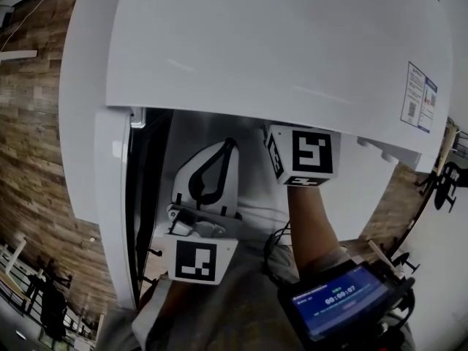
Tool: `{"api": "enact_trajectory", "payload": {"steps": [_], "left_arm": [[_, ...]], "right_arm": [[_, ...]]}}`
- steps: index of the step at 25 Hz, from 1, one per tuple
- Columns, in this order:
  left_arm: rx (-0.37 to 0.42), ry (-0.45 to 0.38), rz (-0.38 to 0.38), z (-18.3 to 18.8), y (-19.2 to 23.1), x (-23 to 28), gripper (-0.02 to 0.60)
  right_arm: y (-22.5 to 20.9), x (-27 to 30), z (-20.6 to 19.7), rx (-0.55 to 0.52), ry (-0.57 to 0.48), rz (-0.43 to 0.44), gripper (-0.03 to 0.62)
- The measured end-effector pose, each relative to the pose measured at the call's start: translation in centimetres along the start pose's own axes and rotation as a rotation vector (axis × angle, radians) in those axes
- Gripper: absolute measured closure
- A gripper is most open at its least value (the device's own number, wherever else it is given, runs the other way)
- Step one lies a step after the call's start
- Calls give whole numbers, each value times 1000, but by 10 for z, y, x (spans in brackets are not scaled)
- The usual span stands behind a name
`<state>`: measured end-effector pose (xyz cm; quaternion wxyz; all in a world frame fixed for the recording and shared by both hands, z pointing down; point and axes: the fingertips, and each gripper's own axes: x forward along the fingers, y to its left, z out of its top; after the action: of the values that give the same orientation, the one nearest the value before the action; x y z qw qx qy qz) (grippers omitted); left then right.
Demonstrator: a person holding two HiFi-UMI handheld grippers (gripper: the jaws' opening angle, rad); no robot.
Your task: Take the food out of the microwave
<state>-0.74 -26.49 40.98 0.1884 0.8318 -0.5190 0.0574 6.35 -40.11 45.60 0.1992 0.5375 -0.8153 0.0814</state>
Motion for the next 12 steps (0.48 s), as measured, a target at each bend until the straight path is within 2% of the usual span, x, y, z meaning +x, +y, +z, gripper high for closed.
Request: {"api": "enact_trajectory", "payload": {"steps": [12], "left_arm": [[21, -25, -25, 10, -11, -13, 575]], "right_arm": [[4, -23, 13, -19, -76, -4, 80]]}}
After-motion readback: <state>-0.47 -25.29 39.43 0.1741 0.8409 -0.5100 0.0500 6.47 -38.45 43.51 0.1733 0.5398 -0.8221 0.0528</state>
